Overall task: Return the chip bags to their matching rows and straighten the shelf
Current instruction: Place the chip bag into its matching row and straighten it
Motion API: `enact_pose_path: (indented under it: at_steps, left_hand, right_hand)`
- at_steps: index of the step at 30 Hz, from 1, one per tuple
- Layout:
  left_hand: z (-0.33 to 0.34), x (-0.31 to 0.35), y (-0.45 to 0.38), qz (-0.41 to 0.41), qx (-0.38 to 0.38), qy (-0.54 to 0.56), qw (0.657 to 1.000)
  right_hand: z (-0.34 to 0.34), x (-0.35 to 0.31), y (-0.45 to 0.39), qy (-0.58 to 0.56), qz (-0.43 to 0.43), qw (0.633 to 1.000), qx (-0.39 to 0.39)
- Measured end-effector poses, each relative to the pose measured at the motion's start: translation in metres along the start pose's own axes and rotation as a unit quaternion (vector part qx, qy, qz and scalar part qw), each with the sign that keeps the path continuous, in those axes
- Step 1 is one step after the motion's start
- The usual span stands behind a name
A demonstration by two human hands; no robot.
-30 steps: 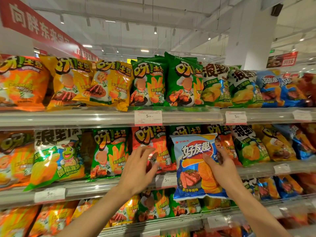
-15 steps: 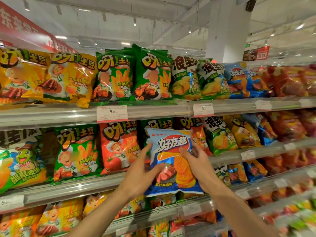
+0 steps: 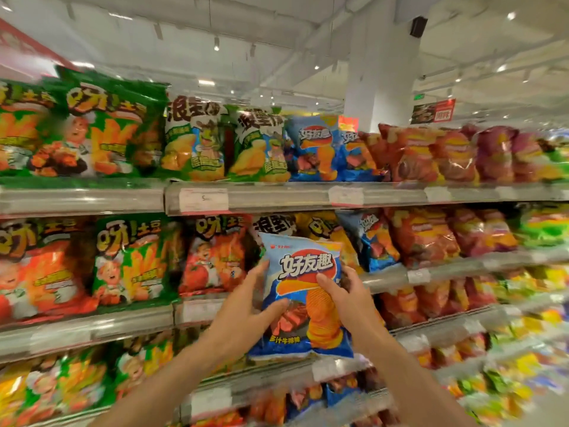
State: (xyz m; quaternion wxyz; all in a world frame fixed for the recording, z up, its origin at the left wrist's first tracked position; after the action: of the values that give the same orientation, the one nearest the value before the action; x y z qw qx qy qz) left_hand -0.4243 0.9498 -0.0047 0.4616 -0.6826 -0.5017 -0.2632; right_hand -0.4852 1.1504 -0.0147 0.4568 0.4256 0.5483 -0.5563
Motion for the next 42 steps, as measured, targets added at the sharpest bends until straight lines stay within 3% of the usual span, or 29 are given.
enact_pose_path:
  at_steps: [4,9,14,23,35,37,39,42]
  left_hand:
    - [0.070,0.018,-0.035,-0.016,-0.027,-0.022,0.999]
    - [0.125,0.018,-0.077,-0.042,-0.058,0.050,0.996]
    - [0.137,0.005,-0.126,-0.042,-0.001,0.042,0.998]
    - [0.097,-0.012,-0.167,-0.018,0.126,-0.008,0.992]
    - [0.018,-0.028,-0.112,-0.072,0.264,-0.096,0.957]
    - [0.016,-0.027,-0.103,-0.077,0.276,-0.117,0.951]
    - [0.014,-0.027,-0.096,-0.078,0.288,-0.106,0.949]
    - [0.013,-0.023,-0.086,-0.082,0.306,-0.115,0.942]
  right_hand:
    - [-0.077,0.007,-0.025,0.012,0.010,1.000,0.006]
    - [-0.128,0.024,-0.063,0.006,0.025,1.000,0.011]
    - [-0.143,0.032,-0.110,-0.005,0.032,0.999,0.011]
    - [-0.093,0.012,-0.191,0.024,-0.020,0.996,-0.082]
    - [0.013,0.000,-0.193,0.080,-0.081,0.965,-0.237]
    - [-0.002,-0.010,-0.195,0.137,-0.146,0.960,-0.193]
    - [-0.034,-0.021,-0.202,0.250,-0.233,0.935,-0.092]
    - [-0.066,-0.014,-0.215,0.371,-0.230,0.899,-0.047]
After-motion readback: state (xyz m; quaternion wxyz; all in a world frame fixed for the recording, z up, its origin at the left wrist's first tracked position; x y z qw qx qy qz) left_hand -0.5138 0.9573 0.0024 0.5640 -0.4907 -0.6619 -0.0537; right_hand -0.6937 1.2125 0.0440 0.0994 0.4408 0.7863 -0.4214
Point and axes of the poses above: each hand's wrist, its own y-axis away from the middle knuckle, its own z-axis out of the palm, x = y × z, the point moved 9 cm from there along -y, towards the middle knuckle, and after that the axes turned 5 degrees about -y, right-handed, at the moved point
